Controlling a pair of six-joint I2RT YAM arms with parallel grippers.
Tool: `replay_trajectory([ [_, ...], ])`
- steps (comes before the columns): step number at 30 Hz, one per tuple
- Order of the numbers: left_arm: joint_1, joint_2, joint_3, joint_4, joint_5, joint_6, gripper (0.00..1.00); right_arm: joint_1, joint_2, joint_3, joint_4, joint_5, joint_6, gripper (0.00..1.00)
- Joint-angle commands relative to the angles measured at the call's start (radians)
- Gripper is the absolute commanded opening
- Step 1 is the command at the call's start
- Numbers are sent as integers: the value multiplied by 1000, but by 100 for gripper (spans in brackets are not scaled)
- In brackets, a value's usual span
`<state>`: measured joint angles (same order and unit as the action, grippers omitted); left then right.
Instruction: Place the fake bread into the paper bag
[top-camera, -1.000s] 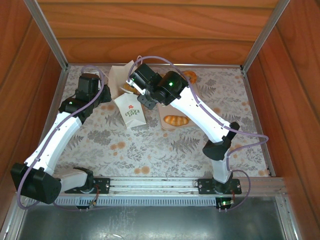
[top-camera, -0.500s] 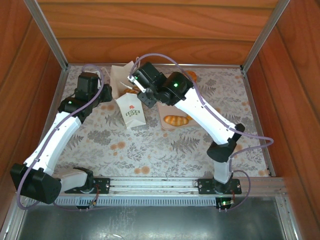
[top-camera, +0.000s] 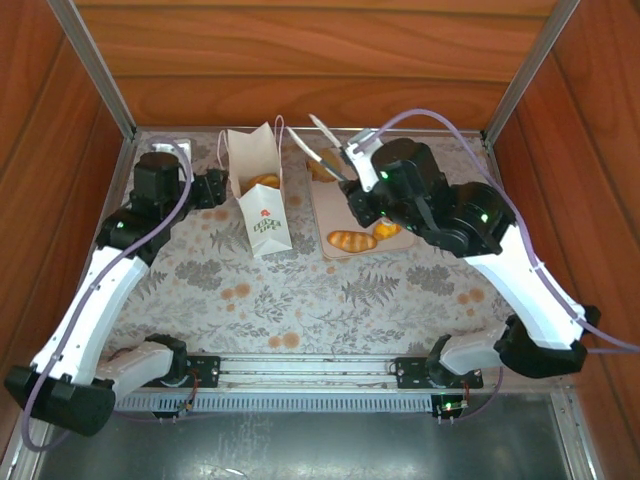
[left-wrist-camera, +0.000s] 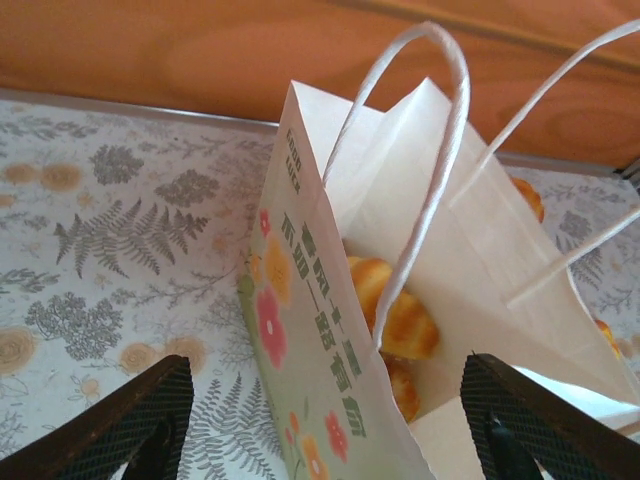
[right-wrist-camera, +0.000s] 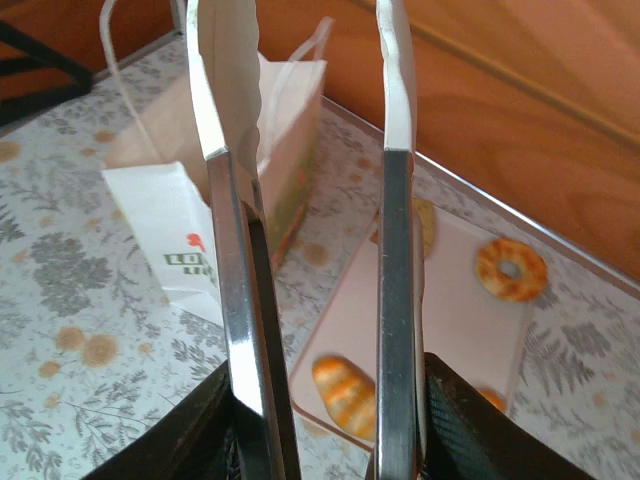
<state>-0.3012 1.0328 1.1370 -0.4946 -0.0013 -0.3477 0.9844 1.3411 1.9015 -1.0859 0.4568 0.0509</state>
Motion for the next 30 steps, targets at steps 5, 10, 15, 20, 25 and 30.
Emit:
replay_trajectory([
  [5, 16, -139, -67, 29, -10, 23, 84, -121, -103, -212, 35, 9, 104, 45],
  [10, 16, -207, -116, 49, -21, 14, 85, -240, -125, -356, 71, -91, 121, 46],
  [15, 17, -264, -164, 67, -52, 10, 86, -342, -86, -455, 139, -197, 92, 48],
  [20, 17, -292, -191, 97, -97, -7, 86, -433, -1, -523, 245, -319, 74, 47],
  [25, 17, -276, -197, 131, -90, 9, 86, -467, 138, -526, 309, -314, 29, 48],
  [30, 17, -241, -187, 148, -78, 31, 86, -476, 294, -458, 320, -270, -34, 49],
])
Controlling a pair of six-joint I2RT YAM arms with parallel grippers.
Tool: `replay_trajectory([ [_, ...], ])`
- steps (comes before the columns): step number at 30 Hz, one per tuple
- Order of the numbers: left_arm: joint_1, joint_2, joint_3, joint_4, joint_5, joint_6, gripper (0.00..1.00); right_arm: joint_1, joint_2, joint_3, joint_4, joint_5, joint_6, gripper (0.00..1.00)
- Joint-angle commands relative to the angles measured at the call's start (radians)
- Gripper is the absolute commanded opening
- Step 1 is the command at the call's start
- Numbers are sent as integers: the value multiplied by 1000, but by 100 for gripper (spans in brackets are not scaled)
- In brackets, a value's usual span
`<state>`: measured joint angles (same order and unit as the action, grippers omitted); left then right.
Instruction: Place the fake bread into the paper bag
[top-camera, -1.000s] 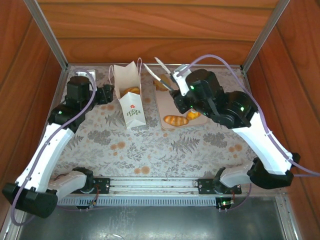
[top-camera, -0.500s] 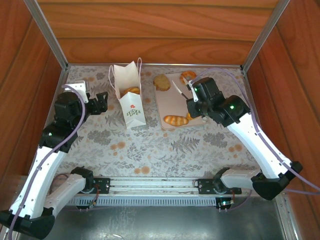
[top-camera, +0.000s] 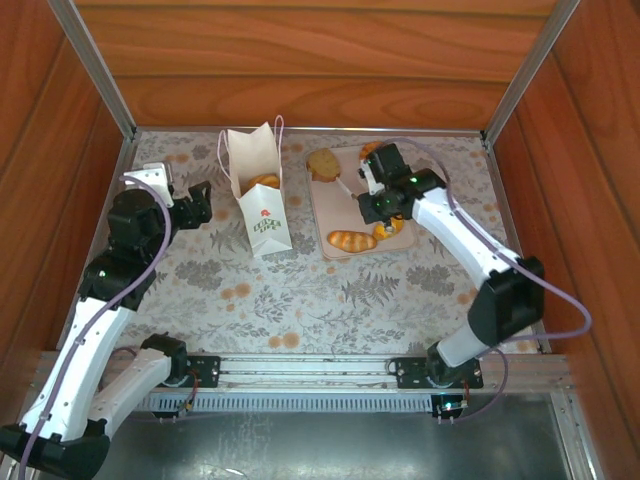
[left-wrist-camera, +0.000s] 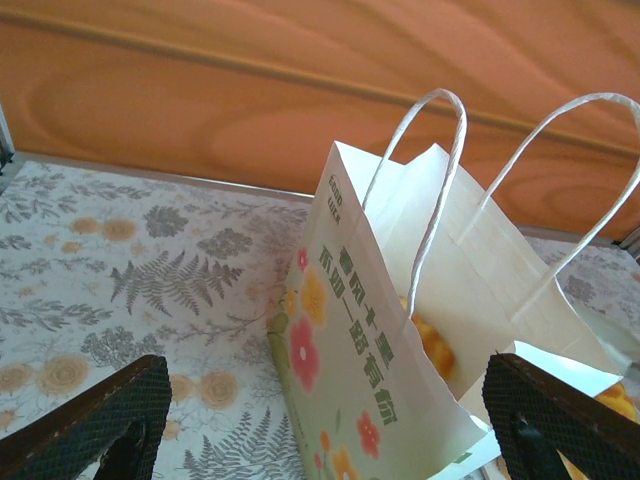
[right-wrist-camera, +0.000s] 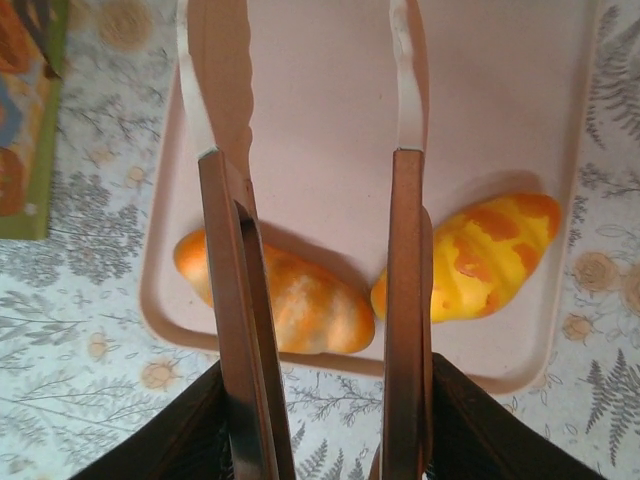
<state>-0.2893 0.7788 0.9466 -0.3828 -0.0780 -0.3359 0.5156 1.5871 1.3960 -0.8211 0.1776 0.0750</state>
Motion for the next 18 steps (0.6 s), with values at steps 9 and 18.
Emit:
replay_trajectory([
  [9, 9, 42, -14, 68, -37, 35, 86, -40, 254, 149, 71, 2, -82, 53],
  [18, 14, 83, -5, 84, -26, 43, 86, -66, 333, 205, 98, -59, -113, 59],
])
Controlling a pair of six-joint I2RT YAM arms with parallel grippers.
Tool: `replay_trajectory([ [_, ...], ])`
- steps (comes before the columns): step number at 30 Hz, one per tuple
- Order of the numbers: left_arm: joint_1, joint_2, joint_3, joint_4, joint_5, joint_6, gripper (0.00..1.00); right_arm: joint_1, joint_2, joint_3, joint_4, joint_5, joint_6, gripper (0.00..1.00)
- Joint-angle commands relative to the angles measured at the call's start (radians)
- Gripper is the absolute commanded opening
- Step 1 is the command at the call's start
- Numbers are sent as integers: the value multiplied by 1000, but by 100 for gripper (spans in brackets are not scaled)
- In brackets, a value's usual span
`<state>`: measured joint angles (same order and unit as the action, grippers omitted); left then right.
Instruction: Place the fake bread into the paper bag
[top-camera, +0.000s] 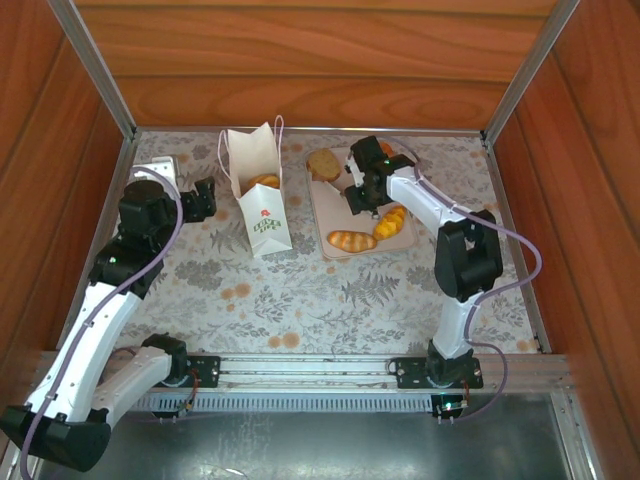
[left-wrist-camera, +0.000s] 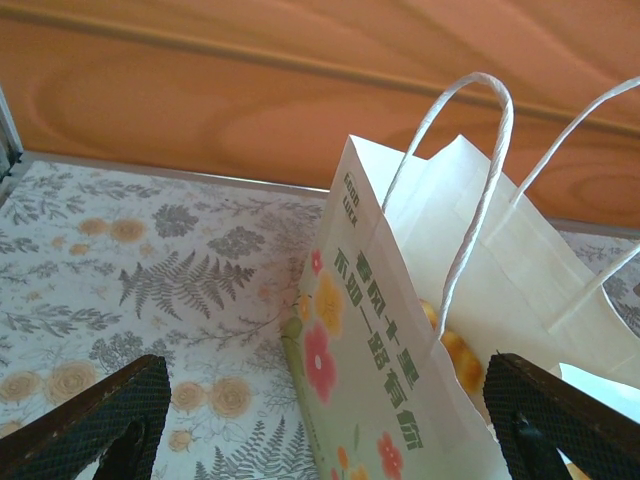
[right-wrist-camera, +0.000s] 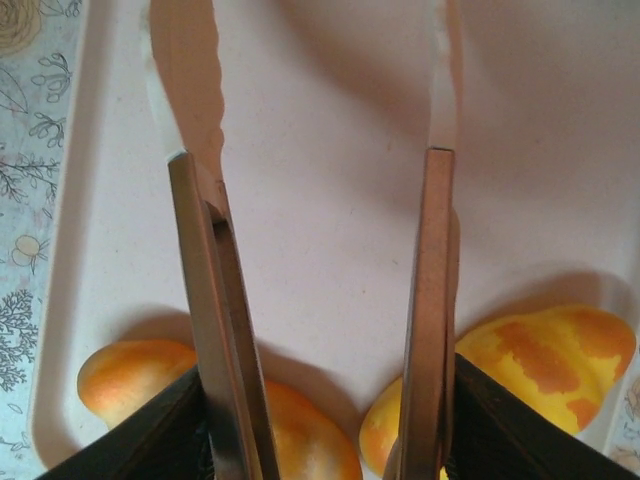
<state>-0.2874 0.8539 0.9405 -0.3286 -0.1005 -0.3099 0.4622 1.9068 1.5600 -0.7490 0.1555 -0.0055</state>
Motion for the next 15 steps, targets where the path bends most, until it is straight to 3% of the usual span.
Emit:
replay_trajectory([
  [1, 13, 15, 2, 34, -2, 17, 86, -15, 25, 52, 24, -47, -38, 60],
  [15, 21, 54, 7, 61, 25, 4, 87, -34, 152, 181, 6, -104, -74, 66],
])
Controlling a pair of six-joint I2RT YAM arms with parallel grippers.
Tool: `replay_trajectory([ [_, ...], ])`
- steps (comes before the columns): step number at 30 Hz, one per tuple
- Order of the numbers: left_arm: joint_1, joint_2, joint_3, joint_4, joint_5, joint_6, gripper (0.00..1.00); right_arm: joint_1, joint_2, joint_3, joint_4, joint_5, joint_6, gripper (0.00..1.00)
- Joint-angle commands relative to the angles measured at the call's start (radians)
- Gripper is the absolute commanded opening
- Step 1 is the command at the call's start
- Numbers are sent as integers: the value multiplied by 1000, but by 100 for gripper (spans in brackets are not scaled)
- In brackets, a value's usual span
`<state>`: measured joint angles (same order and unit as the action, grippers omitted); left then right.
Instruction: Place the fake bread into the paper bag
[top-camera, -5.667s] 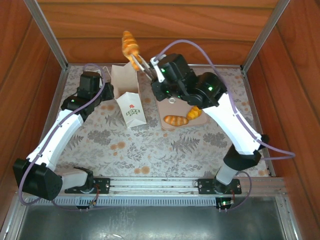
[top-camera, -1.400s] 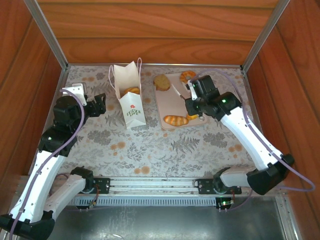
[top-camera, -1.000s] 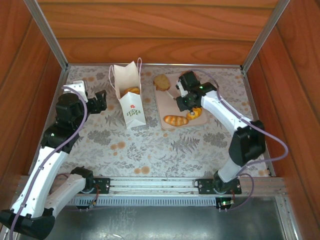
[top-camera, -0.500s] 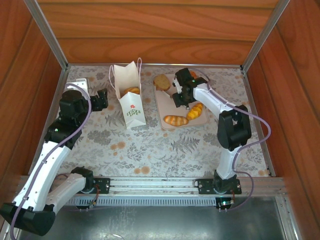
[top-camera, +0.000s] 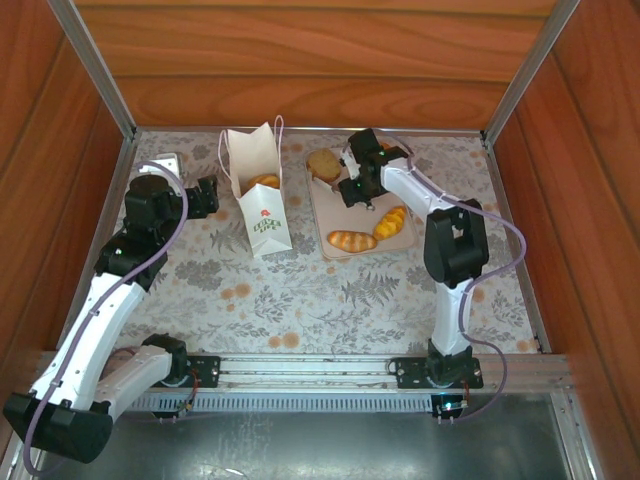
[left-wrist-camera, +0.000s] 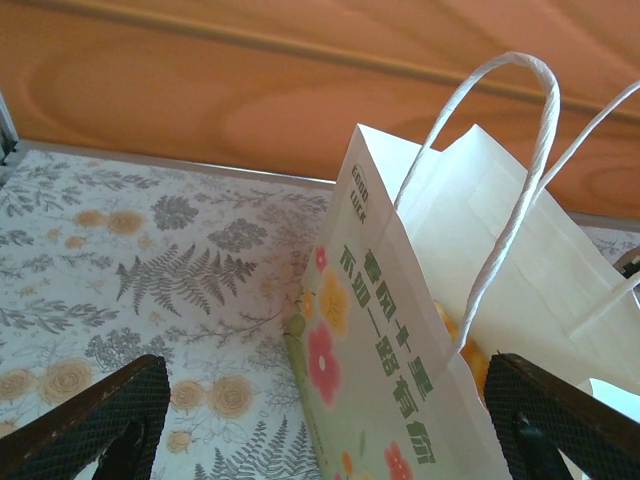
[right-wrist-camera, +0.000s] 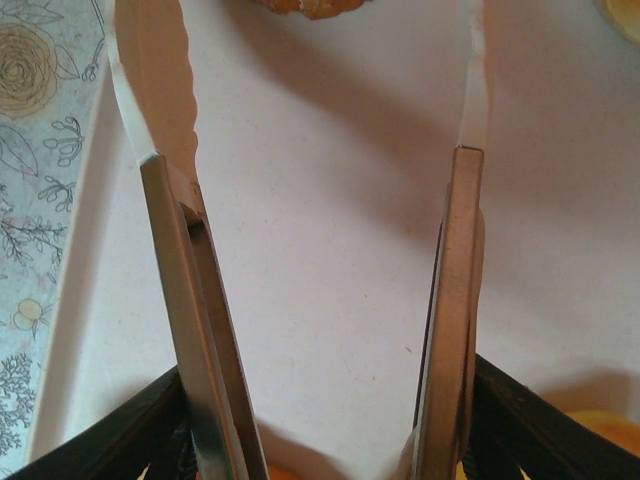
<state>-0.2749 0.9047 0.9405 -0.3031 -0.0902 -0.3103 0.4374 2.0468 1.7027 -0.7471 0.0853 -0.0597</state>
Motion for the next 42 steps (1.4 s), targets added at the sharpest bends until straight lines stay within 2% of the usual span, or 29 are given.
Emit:
replay_trajectory([
  [1, 8, 7, 8, 37, 16, 4, 86, -9, 22, 45, 4, -37, -21, 66],
  [12, 15, 23, 12, 43, 23, 1, 86, -8, 116, 154, -36, -82, -28, 66],
  [16, 17, 21, 9, 43, 24, -4, 86, -2, 156, 201, -89, -62, -44, 64],
  [22, 19, 15, 6, 43, 23, -8, 86, 3, 179, 220, -125, -47, -51, 51],
  [26, 20, 10, 5, 44, 24, -9, 86, 4, 162, 215, -134, -38, -46, 41],
  [30, 22, 6, 4, 43, 25, -12, 86, 4, 130, 197, -131, -27, -40, 36],
  [42, 21, -14, 13, 33, 26, -34, 87, 4, -9, 62, -106, 28, -12, 33],
])
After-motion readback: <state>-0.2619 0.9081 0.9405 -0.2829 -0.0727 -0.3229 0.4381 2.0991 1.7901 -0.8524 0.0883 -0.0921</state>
